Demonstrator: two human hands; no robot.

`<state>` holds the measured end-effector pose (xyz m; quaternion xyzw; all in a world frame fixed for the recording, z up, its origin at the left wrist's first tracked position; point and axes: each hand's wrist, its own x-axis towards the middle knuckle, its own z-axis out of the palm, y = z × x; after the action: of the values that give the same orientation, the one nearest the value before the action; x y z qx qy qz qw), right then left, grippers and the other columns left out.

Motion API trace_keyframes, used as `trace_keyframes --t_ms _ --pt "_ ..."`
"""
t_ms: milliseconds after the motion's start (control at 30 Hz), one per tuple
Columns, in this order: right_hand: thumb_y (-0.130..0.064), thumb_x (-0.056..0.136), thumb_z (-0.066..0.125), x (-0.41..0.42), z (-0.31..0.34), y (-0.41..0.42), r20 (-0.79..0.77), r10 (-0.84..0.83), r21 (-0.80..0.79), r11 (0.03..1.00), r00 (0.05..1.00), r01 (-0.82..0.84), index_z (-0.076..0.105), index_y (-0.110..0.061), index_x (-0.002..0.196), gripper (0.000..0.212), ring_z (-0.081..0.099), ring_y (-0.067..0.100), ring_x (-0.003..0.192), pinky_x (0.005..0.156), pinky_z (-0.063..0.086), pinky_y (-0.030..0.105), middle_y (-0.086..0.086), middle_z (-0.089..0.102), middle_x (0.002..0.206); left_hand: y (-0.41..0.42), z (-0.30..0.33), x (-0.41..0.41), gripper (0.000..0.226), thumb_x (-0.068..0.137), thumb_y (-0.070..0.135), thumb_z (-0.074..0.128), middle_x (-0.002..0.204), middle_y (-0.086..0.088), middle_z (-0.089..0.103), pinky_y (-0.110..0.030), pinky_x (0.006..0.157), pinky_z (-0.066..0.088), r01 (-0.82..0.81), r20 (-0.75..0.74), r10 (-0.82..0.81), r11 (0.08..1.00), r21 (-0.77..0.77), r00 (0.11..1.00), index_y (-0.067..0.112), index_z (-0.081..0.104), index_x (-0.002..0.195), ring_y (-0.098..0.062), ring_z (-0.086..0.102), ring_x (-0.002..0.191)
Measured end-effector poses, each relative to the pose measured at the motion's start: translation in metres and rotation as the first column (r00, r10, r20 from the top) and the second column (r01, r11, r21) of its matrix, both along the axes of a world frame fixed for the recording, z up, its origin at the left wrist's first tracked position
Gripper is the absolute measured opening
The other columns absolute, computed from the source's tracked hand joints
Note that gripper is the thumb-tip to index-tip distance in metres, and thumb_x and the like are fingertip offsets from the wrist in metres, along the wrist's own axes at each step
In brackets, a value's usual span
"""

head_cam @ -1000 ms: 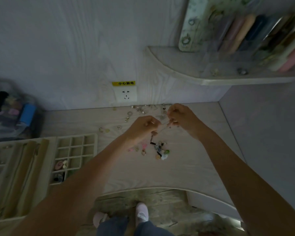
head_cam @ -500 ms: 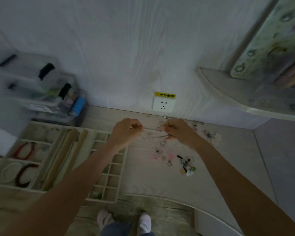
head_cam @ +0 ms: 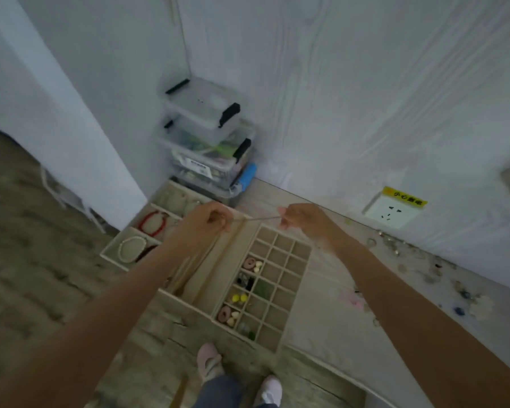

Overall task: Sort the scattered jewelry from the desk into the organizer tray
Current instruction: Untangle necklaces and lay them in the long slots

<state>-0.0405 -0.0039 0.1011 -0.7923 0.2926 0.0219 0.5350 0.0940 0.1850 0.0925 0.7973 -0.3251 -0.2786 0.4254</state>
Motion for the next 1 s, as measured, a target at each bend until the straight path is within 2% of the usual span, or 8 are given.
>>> trace_keyframes --t_ms 133,267,367,433,567,700,800,1000 --pt "-0.011 0.097 0.049 0.034 -0.012 0.021 0.032 -0.031 0.213 0.977 0.999 0.023 0.039 -0.013 0.058 0.040 0.043 0.006 0.038 0.056 0.042 0.023 -0.004 0.042 0.045 0.030 -0.001 0.020 0.021 0.085 -0.010 0.057 0.070 0.003 0.060 -0.009 0.059 0.048 -0.135 0.018 0.135 0.990 0.038 0.991 0.010 0.059 0.081 0.002 0.060 0.059" --pt "-0.008 0.097 0.047 0.053 -0.022 0.034 -0.043 -0.015 0.208 0.978 0.999 0.024 0.051 -0.012 0.067 0.031 0.032 0.005 0.034 0.041 0.033 0.016 -0.008 0.035 0.042 0.052 -0.004 0.034 0.004 0.082 0.000 0.067 0.065 0.003 0.063 -0.007 0.054 0.047 -0.170 0.060 0.163 0.977 0.128 0.985 0.004 0.066 0.083 0.000 0.060 0.053" --pt "-0.015 0.096 0.051 0.064 -0.022 0.042 -0.072 0.031 0.129 0.991 0.997 -0.021 0.055 -0.013 0.073 0.023 0.033 0.006 0.041 0.037 0.028 0.014 -0.005 0.038 0.051 0.068 -0.006 0.038 0.012 0.081 0.003 0.070 0.054 0.008 0.065 -0.020 0.057 0.054 -0.185 -0.009 0.190 0.966 0.182 0.982 0.011 0.068 0.073 -0.001 0.059 0.044" --pt "-0.017 0.093 0.055 0.072 -0.022 0.047 -0.072 0.078 0.037 0.996 0.994 -0.075 0.061 -0.011 0.081 0.015 0.041 0.009 0.051 0.047 0.034 0.016 0.001 0.047 0.060 0.078 -0.007 0.037 0.014 0.082 0.008 0.069 0.054 0.014 0.062 -0.009 0.056 0.048 -0.193 0.015 0.194 0.962 0.191 0.981 0.018 0.067 0.074 0.005 0.058 0.046" --pt "-0.021 0.092 0.057 0.088 -0.026 0.052 -0.130 0.223 -0.242 0.938 0.966 -0.249 0.069 -0.005 0.097 0.020 0.057 0.016 0.083 0.075 0.040 0.025 0.011 0.067 0.094 0.090 -0.012 0.034 0.013 0.089 0.016 0.062 0.088 0.012 0.063 -0.018 0.078 0.046 -0.209 0.097 0.190 0.944 0.254 0.977 0.018 0.074 0.092 -0.001 0.060 0.082" --pt "-0.015 0.092 0.055 0.103 -0.030 0.059 -0.152 0.265 -0.353 0.885 0.952 -0.303 0.067 -0.004 0.104 0.020 0.052 0.006 0.074 0.057 0.035 0.011 -0.005 0.061 0.081 0.086 -0.019 0.027 0.021 0.086 0.008 0.064 0.099 0.000 0.069 -0.005 0.075 0.043 -0.133 0.075 0.115 0.943 0.304 0.991 0.009 0.071 0.106 -0.011 0.062 0.093" --pt "-0.008 0.090 0.058 0.110 -0.037 0.065 -0.101 0.306 -0.384 0.866 0.947 -0.321 0.068 -0.002 0.099 0.015 0.062 0.020 0.086 0.058 0.035 -0.001 0.011 0.069 0.096 0.082 -0.029 0.020 0.025 0.088 0.005 0.060 0.105 -0.011 0.068 -0.012 0.075 0.039 -0.123 0.152 0.074 0.933 0.338 0.986 0.006 0.066 0.112 -0.019 0.061 0.097" --pt "-0.010 0.089 0.059 0.114 -0.044 0.064 -0.116 0.344 -0.458 0.814 0.932 -0.358 0.069 -0.006 0.094 0.012 0.066 0.022 0.084 0.076 0.049 0.025 0.011 0.070 0.092 0.086 -0.041 0.012 0.017 0.090 0.013 0.058 0.099 -0.004 0.070 -0.037 0.083 0.054 0.013 0.274 -0.150 0.895 0.446 0.950 0.015 0.071 0.102 -0.021 0.065 0.092"
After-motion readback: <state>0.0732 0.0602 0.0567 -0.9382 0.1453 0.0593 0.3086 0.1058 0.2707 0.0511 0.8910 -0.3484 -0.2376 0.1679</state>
